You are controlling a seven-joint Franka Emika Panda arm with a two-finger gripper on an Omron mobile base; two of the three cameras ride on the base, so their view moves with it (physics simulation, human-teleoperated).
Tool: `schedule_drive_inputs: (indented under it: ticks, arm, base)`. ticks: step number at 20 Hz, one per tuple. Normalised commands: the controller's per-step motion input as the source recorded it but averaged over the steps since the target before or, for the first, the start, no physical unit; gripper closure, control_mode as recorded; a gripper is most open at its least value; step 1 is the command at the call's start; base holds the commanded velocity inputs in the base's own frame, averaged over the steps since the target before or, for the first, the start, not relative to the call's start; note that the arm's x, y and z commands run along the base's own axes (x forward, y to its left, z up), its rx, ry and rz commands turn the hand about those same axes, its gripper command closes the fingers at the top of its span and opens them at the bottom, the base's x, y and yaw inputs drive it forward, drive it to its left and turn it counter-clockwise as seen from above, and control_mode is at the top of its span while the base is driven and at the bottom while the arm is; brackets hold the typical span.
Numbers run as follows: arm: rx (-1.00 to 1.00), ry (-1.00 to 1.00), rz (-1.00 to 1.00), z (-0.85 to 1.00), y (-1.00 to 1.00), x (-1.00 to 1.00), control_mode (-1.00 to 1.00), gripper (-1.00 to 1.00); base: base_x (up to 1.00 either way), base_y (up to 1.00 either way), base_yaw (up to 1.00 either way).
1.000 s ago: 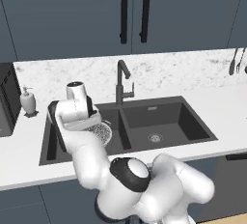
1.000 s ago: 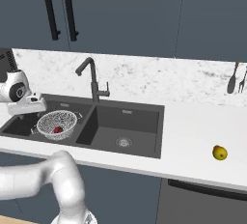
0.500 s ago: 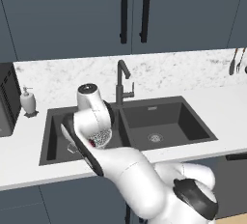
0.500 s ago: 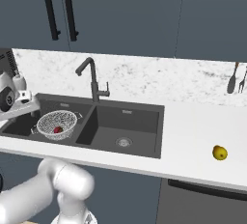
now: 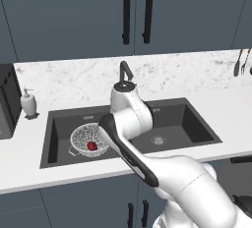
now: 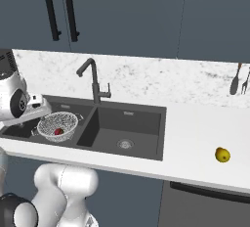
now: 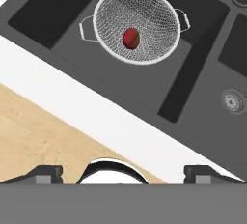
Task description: Put the colander in the sink, put the mango, pear in the colander, and turn on the sink faucet and pour water over the colander.
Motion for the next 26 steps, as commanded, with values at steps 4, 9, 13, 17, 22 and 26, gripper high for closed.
schedule_drive_inputs:
  ticks: [4,9,13,17,22,26]
  arm:
    - [0.0,0.03,-0.14,0.26,-0.89,-0.09,-1.0,-1.0]
    - [0.0,0.0,-0.23,0.13,-0.95,-0.01,-1.0,-1.0]
    - [0.0,0.0,-0.27,0.1,-1.0,0.0,-1.0,-1.0]
    - [0.0,0.0,-0.27,0.05,-1.0,0.0,-1.0,-1.0]
    - [0.02,0.0,-0.25,0.02,-1.0,0.0,-1.0,-1.0]
    - [0.02,0.0,-0.15,0.0,-1.0,0.0,-1.0,-1.0]
  base:
    - [0.0,0.0,0.0]
    - [0.0,0.0,0.0]
    - [0.0,0.0,0.0]
    - [0.0,0.0,0.0]
    - [0.0,0.0,0.0]
    - [0.0,0.0,0.0]
